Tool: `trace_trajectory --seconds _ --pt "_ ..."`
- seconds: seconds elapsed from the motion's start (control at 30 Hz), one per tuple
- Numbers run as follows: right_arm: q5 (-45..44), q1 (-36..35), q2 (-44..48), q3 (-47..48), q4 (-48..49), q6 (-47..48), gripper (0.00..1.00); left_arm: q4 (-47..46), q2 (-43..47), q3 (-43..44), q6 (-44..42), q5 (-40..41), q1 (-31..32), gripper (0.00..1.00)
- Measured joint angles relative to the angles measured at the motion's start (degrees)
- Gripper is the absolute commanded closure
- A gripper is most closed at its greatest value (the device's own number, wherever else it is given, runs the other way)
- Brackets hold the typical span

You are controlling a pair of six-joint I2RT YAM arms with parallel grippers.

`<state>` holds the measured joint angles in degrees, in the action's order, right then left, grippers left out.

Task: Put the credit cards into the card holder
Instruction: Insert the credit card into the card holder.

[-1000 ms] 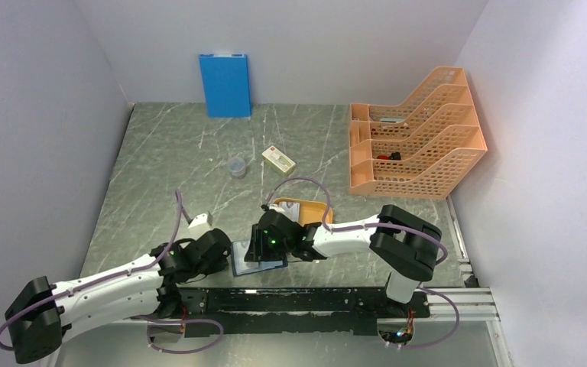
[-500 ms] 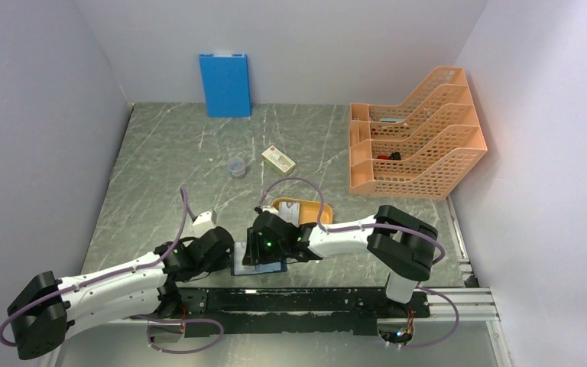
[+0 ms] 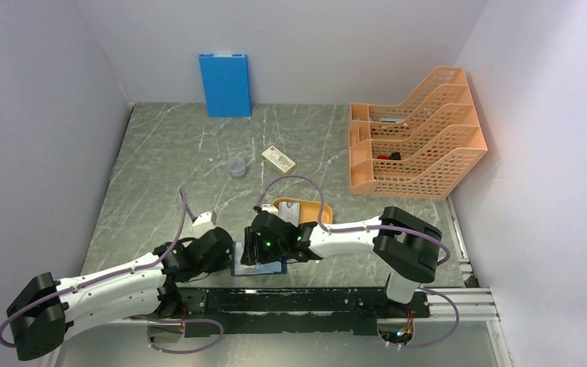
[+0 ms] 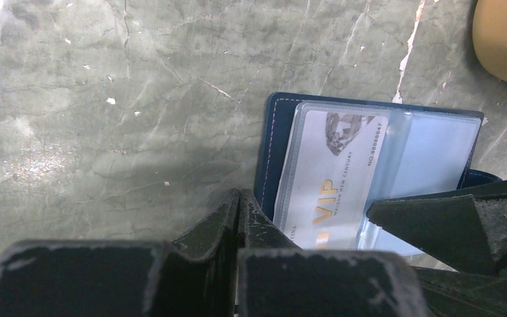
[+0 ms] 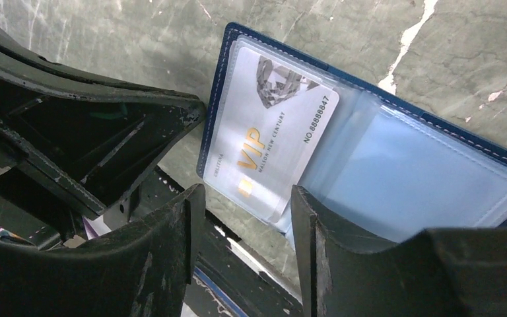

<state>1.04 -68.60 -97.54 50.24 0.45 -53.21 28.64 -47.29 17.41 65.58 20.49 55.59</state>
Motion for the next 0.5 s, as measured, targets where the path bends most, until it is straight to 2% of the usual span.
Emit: trace_trajectory --seconds 0.3,0.4,0.5 --pt "0.6 0.0 0.2 0.2 0.1 0.2 0.47 0.2 0.1 0.0 0.0 -0.3 0.0 0.95" --pt "-1.9 0.0 4.2 0.1 -3.5 0.6 0.46 3.3 1.6 0.7 0.0 0.0 0.0 0.87" --pt "-7.1 0.0 13.3 -0.1 -8.1 1.4 0.47 7.6 4.3 3.9 -0.2 1.0 0.0 0.71"
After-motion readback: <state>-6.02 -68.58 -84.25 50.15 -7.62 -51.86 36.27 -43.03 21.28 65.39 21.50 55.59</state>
